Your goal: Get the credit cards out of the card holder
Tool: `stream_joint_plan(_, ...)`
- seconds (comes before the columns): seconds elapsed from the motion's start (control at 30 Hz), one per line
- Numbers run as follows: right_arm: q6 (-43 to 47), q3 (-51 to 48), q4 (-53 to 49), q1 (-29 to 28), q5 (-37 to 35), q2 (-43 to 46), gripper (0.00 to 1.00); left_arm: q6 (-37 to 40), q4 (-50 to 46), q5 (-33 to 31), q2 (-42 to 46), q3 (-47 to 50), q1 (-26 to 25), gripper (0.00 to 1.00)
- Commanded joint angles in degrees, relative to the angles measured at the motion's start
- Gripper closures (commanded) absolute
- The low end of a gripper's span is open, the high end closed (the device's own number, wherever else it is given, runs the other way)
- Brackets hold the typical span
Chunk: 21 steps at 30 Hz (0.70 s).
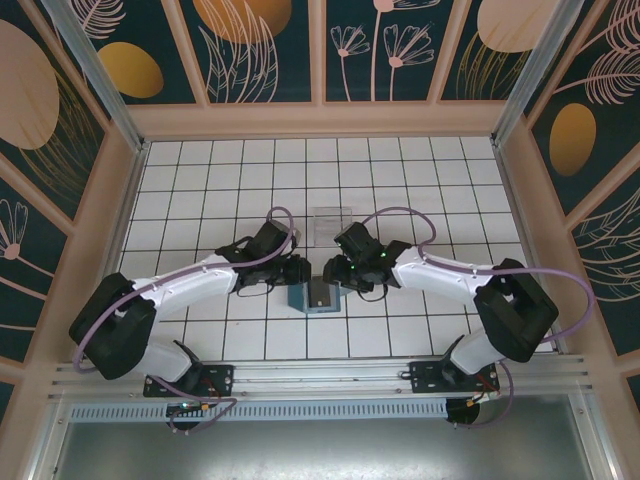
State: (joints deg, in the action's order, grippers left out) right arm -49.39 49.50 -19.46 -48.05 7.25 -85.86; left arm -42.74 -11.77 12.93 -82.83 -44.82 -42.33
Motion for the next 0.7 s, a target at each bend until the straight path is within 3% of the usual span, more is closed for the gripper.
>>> stream_joint_plan(0.0, 1.0, 1.98, 0.89, -0.03, 1.77, 0.56, 0.46, -1.52, 2.86, 0.88, -0.01, 2.12, -0.04, 0.74)
stream_joint_plan(0.67, 4.84, 3.94, -0.73, -0.07, 3.07, -9.44, 0.51, -7.49, 15.06, 1.84, 0.47, 12.91, 0.02, 0.77)
